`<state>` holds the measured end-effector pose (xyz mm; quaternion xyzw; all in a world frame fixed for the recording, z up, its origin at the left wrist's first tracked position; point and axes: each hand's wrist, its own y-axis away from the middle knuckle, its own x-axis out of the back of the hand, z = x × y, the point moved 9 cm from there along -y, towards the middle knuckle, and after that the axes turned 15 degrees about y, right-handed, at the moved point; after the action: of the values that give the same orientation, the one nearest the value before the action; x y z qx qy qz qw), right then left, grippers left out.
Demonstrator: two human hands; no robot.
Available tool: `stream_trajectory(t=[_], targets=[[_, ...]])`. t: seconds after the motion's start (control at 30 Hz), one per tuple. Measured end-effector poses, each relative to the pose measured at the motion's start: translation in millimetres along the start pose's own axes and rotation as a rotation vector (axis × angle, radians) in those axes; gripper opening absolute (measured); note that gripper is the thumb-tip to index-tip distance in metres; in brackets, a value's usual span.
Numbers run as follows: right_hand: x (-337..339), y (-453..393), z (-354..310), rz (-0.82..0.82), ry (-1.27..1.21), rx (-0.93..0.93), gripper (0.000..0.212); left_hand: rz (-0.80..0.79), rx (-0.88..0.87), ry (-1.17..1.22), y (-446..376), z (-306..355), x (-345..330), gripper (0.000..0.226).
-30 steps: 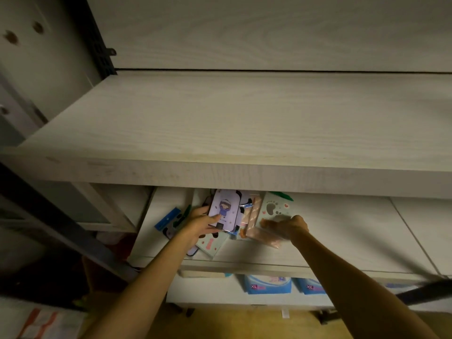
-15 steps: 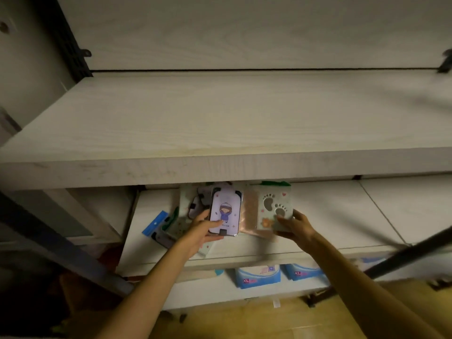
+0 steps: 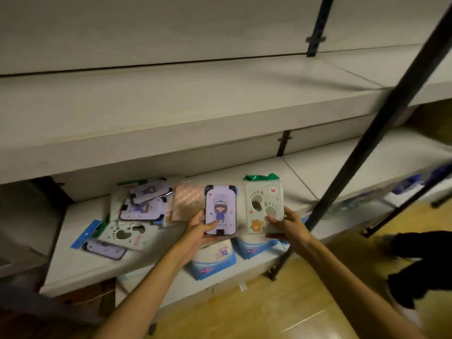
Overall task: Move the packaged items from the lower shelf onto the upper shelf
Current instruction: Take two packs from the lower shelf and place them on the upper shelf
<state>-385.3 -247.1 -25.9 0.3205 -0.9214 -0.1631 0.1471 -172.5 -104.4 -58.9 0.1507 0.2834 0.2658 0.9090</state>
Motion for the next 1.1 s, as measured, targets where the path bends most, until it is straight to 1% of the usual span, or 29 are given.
stream_trajectory(t=[0.17,0.33,0.57,0.67,0.8,0.97,1.1], targets=[[83.9,44.4,21.0,0.021,-0.020,0.039,0.033,-0.048,-0.040,-0.073,16.5,-35.5,-96.1,0.034],[183.8,93.8,30.4,0.082,-0.019,0.092,0.029,-0.082,-0.063,-0.113,30.6,-69.9,-194.0,0.034],[316.0,129.3,32.2,0.194,0.020,0.129,0.029,-0.177,-0.125,-0.097,36.1,-90.1,-332.3,0.036],[367.4,136.2,12.8,0.234,0.008,0.163,0.029,-0.251,-0.163,-0.083,34.4,-79.5,-396.7,0.036],[446.6,138.3,-29.5,0.312,0.020,0.235,0.030,-0.354,-0.243,-0.078,25.7,-52.2,-489.3,0.033],[552.1,121.3,-94.7,0.382,0.029,0.299,0.029,-0.370,-0.382,-0.056,-4.0,-9.1,-600.1,0.030],[628.0,90.5,-151.0,0.429,0.054,0.377,0.034,-0.381,-0.506,-0.082,-32.3,34.7,-679.6,0.027]])
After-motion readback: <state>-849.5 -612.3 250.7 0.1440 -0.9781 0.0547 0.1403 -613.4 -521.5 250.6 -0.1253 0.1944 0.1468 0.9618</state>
